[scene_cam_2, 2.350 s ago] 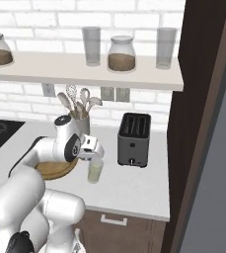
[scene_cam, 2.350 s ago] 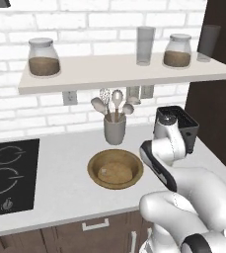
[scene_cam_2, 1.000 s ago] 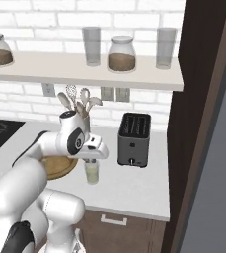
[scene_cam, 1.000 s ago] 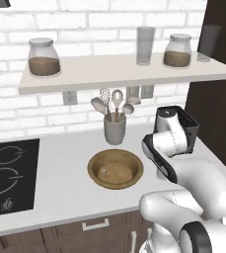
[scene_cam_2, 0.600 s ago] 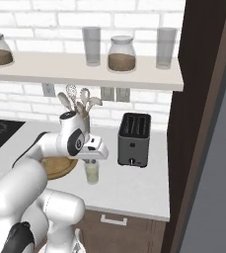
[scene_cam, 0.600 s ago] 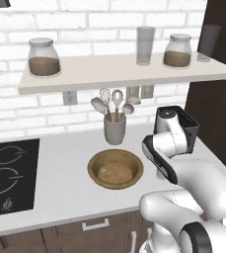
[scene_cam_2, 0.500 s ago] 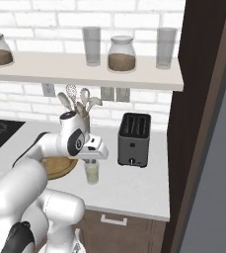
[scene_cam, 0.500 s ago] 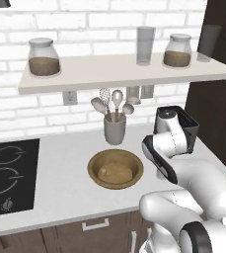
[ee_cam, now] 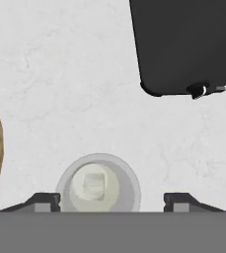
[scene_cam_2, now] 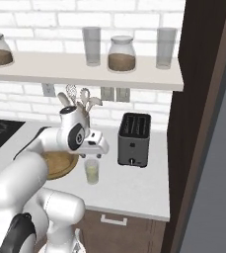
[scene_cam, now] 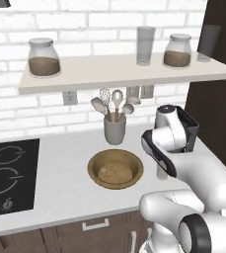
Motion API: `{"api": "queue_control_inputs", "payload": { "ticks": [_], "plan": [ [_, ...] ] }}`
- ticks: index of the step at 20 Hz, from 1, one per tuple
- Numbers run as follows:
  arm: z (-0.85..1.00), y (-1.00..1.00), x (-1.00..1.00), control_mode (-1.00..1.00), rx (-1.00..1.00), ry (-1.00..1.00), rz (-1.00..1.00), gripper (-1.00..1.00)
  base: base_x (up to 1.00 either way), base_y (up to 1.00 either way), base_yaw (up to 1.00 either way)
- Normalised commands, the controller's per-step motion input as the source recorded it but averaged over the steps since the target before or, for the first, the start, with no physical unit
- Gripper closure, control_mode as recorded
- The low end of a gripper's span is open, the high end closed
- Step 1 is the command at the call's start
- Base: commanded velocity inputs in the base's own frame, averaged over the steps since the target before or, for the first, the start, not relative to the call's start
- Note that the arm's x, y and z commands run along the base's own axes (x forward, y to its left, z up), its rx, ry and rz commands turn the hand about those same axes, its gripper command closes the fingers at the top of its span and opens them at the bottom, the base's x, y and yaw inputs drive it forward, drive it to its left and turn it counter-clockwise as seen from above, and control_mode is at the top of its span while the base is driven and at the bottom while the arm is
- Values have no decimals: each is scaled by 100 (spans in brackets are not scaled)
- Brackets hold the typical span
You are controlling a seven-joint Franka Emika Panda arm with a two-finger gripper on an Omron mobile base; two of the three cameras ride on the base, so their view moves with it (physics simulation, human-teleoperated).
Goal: Grab a lemon wedge from the fridge and one ice cube from the ice bowl, and put them in the glass of lemonade.
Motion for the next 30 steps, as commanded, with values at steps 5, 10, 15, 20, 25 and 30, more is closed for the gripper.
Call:
{"api": "queue_control_inputs", "payload": {
  "ticks": [5,10,15,20,25,30],
  "plan": [
    [72,7,-42,-100,0,-1,0,-100,0,0,0],
    [50,5,-100,-100,15,-7,-1,-100,0,0,0],
    [3,-1,-43,-100,27,-12,-3,-100,0,0,0],
    [0,0,0,-100,0,0,0,-100,0,0,0],
    [-8,-2,-48,100,-3,1,0,-100,-20,-4,0],
    [0,0,0,100,0,0,0,-100,-100,-31,0]
  ]
}}
